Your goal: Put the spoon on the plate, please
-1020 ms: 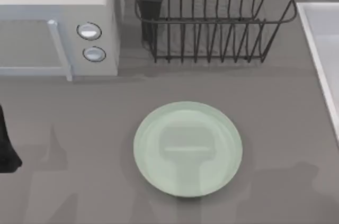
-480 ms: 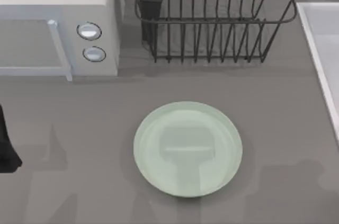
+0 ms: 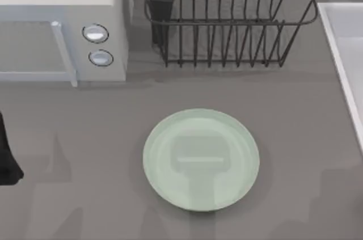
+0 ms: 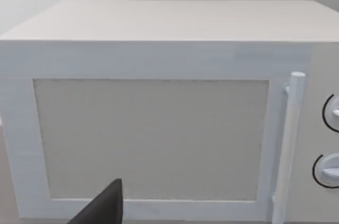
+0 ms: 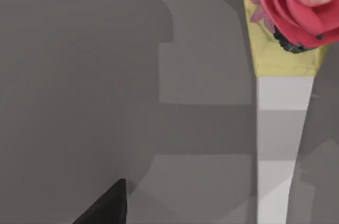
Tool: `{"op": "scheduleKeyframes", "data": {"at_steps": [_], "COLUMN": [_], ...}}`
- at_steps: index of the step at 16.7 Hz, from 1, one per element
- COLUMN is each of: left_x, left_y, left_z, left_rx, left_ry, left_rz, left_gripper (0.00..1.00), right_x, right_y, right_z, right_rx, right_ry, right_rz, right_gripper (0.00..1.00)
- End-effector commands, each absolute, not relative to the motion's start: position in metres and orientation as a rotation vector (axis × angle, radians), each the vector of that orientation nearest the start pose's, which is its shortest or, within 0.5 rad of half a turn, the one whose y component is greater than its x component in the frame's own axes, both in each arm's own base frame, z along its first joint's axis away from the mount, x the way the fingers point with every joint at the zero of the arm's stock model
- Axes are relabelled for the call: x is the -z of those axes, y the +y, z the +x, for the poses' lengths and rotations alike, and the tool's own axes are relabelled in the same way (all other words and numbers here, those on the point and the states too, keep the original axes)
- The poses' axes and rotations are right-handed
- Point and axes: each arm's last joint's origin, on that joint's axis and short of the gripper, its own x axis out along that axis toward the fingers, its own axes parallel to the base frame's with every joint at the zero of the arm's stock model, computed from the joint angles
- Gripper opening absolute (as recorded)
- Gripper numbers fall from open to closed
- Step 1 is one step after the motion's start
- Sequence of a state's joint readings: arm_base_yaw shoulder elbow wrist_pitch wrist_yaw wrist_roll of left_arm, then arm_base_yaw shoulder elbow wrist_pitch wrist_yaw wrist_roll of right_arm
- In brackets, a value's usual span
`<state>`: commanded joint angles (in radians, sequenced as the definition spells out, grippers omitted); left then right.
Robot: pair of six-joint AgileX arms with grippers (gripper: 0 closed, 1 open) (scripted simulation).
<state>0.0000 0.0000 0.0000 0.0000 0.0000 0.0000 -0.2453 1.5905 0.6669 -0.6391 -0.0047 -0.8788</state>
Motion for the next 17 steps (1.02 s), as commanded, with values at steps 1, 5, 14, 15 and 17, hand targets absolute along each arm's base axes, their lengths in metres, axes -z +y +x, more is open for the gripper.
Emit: {"op": "scheduleKeyframes", "data": {"at_steps": [1,5,14,15,17], "left_x": [-0.16,-0.16,-0.16,-0.16,-0.16], "left_y": [-0.0012,-0.0012,-0.0012,-0.0012,-0.0012], "left_z": [0.1057,0.1057,0.1057,0.1057,0.1057], "left_rx": [0.0,0.0,0.0,0.0,0.0], "left_ry": [0.0,0.0,0.0,0.0,0.0], "left_rz": [0.0,0.0,0.0,0.0,0.0], "left_gripper": [1.0,1.0,1.0,1.0,1.0], "right_x": [-0.0989,-0.0931,-0.0931,-0.0931,-0.0931], "right_y": [-0.0544,-0.054,-0.054,-0.054,-0.054], "right_z": [0.2191,0.2175,0.2175,0.2175,0.2175], "right_rx": [-0.497,-0.498,-0.498,-0.498,-0.498], "right_ry": [1.506,1.509,1.509,1.509,1.509], "right_rz": [-0.495,-0.494,-0.494,-0.494,-0.494], "right_gripper": [1.0,1.0,0.4,0.32,0.17]}}
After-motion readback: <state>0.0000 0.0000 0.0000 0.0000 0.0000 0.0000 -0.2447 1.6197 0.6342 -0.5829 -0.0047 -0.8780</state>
